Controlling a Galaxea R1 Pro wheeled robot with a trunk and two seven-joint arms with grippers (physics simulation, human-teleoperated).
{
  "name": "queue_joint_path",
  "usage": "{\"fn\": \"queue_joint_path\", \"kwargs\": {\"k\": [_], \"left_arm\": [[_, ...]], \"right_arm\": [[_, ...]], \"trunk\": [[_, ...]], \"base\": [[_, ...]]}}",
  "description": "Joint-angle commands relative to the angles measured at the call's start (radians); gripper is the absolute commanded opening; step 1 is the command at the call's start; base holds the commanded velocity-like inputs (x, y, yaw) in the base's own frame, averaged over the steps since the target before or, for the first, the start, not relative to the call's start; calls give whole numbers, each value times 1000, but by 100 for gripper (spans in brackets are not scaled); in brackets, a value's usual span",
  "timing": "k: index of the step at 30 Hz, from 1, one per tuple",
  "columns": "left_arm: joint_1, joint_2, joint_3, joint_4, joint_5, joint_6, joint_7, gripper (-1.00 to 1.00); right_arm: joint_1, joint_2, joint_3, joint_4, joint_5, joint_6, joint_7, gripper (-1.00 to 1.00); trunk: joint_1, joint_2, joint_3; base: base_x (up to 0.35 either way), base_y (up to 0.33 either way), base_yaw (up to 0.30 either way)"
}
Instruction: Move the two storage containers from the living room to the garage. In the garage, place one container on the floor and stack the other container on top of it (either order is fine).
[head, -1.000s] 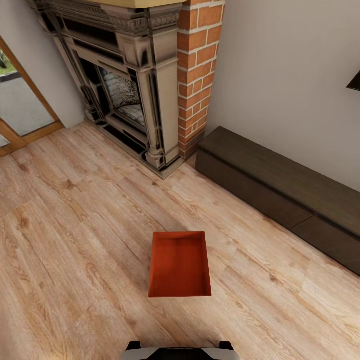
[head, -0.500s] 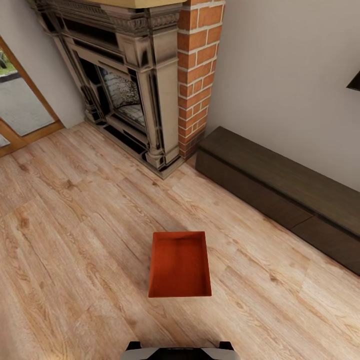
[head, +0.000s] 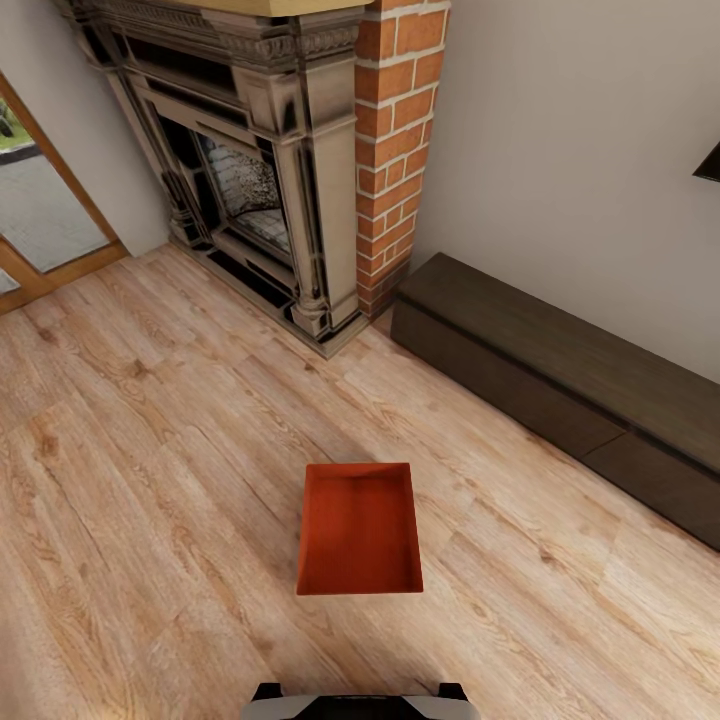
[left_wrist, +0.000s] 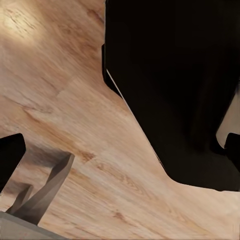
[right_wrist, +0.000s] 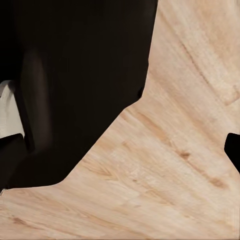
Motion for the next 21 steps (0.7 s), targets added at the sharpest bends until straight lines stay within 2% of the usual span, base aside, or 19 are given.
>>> {"fn": "queue_joint_path", "kwargs": {"k": [1,2,5,6,8,9,12,13,14,15,16,18,19,21], "left_arm": [[0,3,1,-19,5,-3,2,100],[0,5,1,-34,5,-1,2,100],[-1,16,2,-145,6,13,0,100],[-1,33,4,-346,7,104,-1,100],[-1,38,5,-486,6,194,-1,100],[-2,39,6,-641,7,301,-2,100],[-5,37,7,-801,8,412,-3,100],[-10,34,6,-930,9,513,-3,100],[-19,26,5,-1023,12,619,-4,100],[-22,23,5,-1028,12,626,-4,100],[-54,8,5,-1039,11,645,-4,100],[-105,-14,4,-1042,11,654,-4,100],[-193,-50,1,-1026,11,658,-4,100],[-262,-80,0,-971,10,655,-4,100]], "right_arm": [[0,-2,8,-20,-9,-2,-6,100],[0,-4,8,-36,-9,-2,-7,100],[0,-24,9,-182,-9,8,-16,100],[3,-60,7,-334,-8,40,-50,100],[-1,-81,6,-403,-9,94,-78,100],[-21,-98,4,-461,-8,138,-93,100],[-57,-111,2,-508,-8,162,-99,100],[-101,-116,2,-530,-8,178,-102,100],[-180,-118,0,-542,-8,196,-105,100],[-192,-119,0,-542,-8,197,-105,100],[-242,-119,0,-542,-8,206,-109,100],[-292,-119,0,-539,-8,214,-119,100],[-362,-118,0,-531,-8,219,-127,100],[-413,-116,-1,-512,-9,214,-129,100]], "trunk": [[0,-1,-1],[0,-1,-1],[0,-1,-1],[0,-1,-1],[0,-1,-1],[0,-1,-1],[0,-1,-1],[0,-1,-1],[0,-1,-1],[0,-1,-1],[0,-1,-1],[0,-1,-1],[0,-1,-1],[0,-1,-1]], "base": [[0,0,0],[0,0,0],[0,0,0],[0,0,0],[0,0,0],[0,0,0],[0,0,0],[0,0,0],[0,0,0],[0,0,0],[0,0,0],[0,0,0],[0,0,0],[0,0,0]]}}
